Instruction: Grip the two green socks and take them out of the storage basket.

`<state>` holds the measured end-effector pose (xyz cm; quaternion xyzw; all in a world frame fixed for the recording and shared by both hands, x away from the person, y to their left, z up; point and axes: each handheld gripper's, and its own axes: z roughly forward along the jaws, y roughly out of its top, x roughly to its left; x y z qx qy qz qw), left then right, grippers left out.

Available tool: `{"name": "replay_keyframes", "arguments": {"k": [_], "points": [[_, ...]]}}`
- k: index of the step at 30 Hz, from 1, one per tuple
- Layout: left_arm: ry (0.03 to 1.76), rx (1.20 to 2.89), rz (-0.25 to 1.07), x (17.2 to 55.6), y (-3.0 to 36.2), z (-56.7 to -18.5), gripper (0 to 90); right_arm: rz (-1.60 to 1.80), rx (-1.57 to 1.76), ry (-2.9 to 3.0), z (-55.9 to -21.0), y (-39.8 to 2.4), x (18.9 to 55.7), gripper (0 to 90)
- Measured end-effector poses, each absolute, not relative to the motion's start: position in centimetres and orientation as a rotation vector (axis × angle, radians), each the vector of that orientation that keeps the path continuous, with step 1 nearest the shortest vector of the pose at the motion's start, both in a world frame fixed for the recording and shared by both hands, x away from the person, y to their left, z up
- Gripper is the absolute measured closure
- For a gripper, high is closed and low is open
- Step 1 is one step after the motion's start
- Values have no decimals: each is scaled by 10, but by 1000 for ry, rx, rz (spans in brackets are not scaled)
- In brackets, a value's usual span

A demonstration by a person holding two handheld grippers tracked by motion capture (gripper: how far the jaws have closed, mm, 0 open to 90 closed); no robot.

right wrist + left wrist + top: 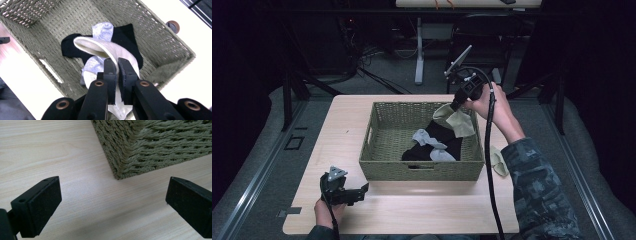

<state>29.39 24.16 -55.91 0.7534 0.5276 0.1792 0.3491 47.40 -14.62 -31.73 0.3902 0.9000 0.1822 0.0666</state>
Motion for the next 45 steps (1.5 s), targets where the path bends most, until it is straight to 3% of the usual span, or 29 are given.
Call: {"name": "replay_keyframes", "arguments": {"k": [24,45], "points": [[1368,1946,466,294,241,-559,1,515,1391,2562,-309,-246,465,854],[1371,1947,470,294,241,-560,1,475,1647,2476,-391,-310,463,858]]}}
